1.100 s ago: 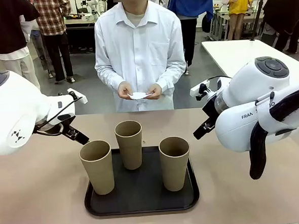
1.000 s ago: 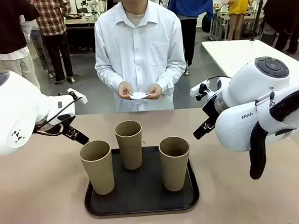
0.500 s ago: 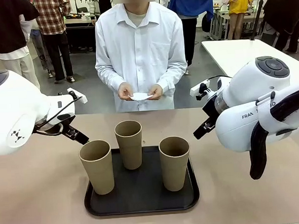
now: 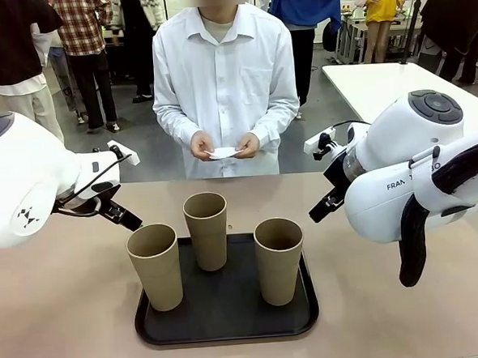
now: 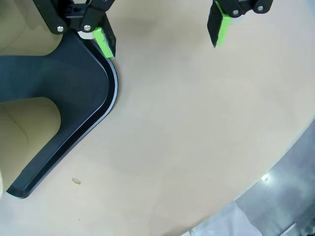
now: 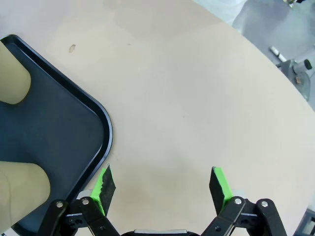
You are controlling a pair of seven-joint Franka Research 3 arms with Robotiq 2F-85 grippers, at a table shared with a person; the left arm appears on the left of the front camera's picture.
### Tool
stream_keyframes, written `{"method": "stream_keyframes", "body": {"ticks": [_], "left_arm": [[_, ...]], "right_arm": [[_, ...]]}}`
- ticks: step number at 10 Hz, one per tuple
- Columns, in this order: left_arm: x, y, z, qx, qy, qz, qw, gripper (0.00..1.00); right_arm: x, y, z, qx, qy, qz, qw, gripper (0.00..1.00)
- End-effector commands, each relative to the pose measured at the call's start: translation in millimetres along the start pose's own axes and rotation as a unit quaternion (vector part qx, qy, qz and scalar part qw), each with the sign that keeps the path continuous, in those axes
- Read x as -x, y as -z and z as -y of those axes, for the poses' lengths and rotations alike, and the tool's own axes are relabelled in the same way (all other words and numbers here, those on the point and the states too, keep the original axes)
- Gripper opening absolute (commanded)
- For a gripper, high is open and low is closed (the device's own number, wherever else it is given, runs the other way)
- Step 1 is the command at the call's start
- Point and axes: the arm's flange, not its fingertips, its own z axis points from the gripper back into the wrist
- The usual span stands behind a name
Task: Place coasters on the table and set cups on them.
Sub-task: Pick up one Reusable plastic cup and place it on a coaster set by the human.
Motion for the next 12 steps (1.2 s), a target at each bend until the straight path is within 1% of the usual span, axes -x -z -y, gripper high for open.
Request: {"method": "stream_keyframes", "body": {"ticks": [1, 2, 3, 4, 5, 6, 7, 8, 9, 10, 11, 12], "left_arm": [[0.0, 0.0, 0.0, 0.0, 0.0, 0.0, 1.0, 1.0], [0.0, 0.0, 0.0, 0.0, 0.0, 0.0, 1.0, 1.0], [-0.4, -27.0, -5.1, -0.009, 0.016, -0.013, 1.0, 1.0], [-0.5, -65.0, -0.7, -0.029, 0.049, -0.022, 0.998, 1.0], [5.1, -91.6, 4.3, -0.021, 0.052, -0.047, 0.997, 1.0], [21.4, -116.1, 8.7, -0.026, 0.046, -0.067, 0.996, 1.0], [39.1, -139.8, 12.3, -0.01, 0.034, -0.08, 0.996, 1.0], [60.3, -154.5, 19.9, 0.018, 0.02, -0.094, 0.995, 1.0], [74.8, -164.8, 27.7, 0.04, 0.018, -0.1, 0.994, 1.0], [87.5, -173.8, 39.2, 0.051, 0.004, -0.095, 0.994, 1.0], [17.8, -159.2, 11.4, 0.01, 0.024, -0.1, 0.995, 1.0], [17.8, -159.2, 11.4, 0.01, 0.024, -0.1, 0.995, 1.0]], "right_arm": [[0.0, 0.0, 0.0, 0.0, 0.0, 0.0, 1.0, 1.0], [-3.1, -8.3, -2.3, 0.063, -0.003, -0.062, 0.996, 1.0], [-1.5, -32.1, -5.4, 0.065, -0.023, -0.095, 0.993, 1.0], [1.7, -63.9, -11.2, 0.089, -0.035, -0.108, 0.99, 1.0], [10.3, -86.6, -19.6, 0.102, -0.044, -0.148, 0.983, 1.0], [26.7, -109.9, -32.1, 0.104, -0.049, -0.167, 0.979, 1.0], [43.9, -128.9, -43.3, 0.093, -0.04, -0.166, 0.981, 1.0], [69.7, -138.7, -53.2, 0.063, -0.024, -0.173, 0.983, 1.0], [91.1, -141.5, -63.1, 0.041, -0.028, -0.176, 0.983, 1.0], [104.6, -142.4, -68.5, 0.061, -0.028, -0.189, 0.98, 1.0], [23.3, -144.0, -52.1, 0.073, -0.043, -0.181, 0.98, 1.0], [23.3, -144.0, -52.1, 0.073, -0.043, -0.181, 0.98, 1.0]]}}
